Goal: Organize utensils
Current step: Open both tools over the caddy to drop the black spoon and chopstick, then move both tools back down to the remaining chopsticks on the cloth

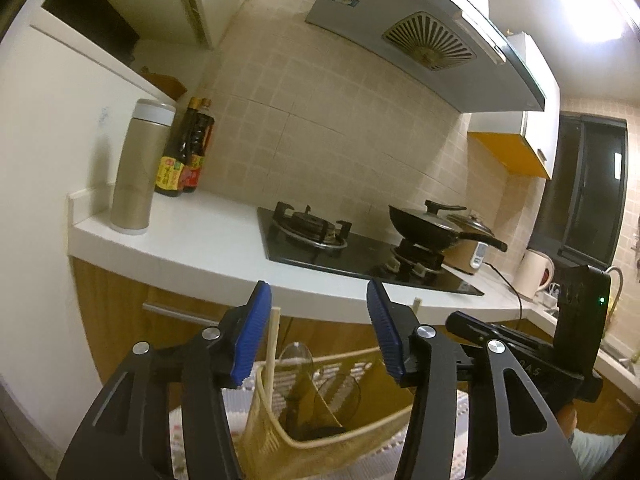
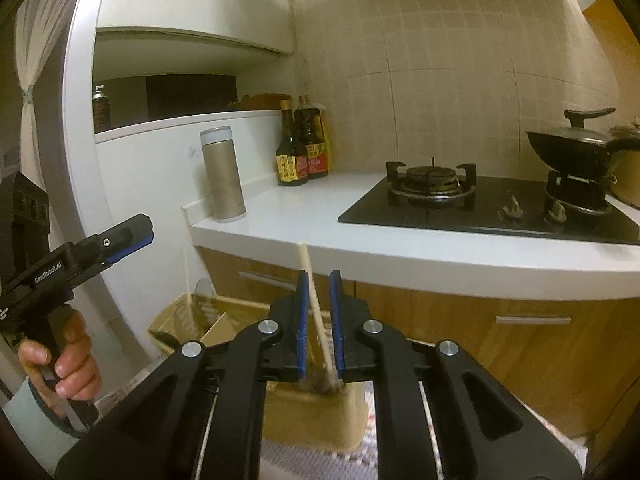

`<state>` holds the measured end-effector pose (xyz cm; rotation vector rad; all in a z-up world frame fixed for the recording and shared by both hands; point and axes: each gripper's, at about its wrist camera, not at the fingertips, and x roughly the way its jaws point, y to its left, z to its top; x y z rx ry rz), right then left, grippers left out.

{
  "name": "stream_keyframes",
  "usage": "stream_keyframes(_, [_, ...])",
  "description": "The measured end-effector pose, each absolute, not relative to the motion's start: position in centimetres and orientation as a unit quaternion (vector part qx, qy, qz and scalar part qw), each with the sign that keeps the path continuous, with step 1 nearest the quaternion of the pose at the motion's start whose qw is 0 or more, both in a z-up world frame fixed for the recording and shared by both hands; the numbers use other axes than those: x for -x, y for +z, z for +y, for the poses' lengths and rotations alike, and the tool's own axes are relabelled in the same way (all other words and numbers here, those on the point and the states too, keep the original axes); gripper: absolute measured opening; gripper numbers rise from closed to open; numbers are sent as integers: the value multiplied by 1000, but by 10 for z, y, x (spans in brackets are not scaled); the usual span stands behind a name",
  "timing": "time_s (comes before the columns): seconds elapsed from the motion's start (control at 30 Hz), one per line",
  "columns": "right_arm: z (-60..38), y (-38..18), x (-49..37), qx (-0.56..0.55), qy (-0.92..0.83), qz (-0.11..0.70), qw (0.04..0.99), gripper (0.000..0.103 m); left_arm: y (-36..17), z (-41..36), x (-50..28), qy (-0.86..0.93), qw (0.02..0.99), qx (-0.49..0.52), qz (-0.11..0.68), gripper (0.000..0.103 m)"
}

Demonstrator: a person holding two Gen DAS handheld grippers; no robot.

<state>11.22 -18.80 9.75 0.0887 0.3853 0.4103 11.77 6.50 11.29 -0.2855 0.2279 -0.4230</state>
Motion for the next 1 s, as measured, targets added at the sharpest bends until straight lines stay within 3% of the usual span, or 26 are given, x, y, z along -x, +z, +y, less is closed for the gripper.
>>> stream_keyframes(0.17, [-196, 106, -78, -41, 197, 198, 959, 16, 117, 74, -91, -227, 954, 158, 116, 56])
stream_keyframes(0.6, [-211, 85, -10, -54, 136, 291, 946, 17, 97, 28, -29, -259, 938, 98, 209, 61])
stream_keyframes(0.87, [-232, 20, 7, -78, 90, 438, 891, 17, 31, -44, -8, -285, 888, 4, 361, 59])
stream_keyframes(1.0, [-237, -6, 19, -106, 99, 470, 871, 17, 0, -63, -19, -303, 852, 21, 427, 56])
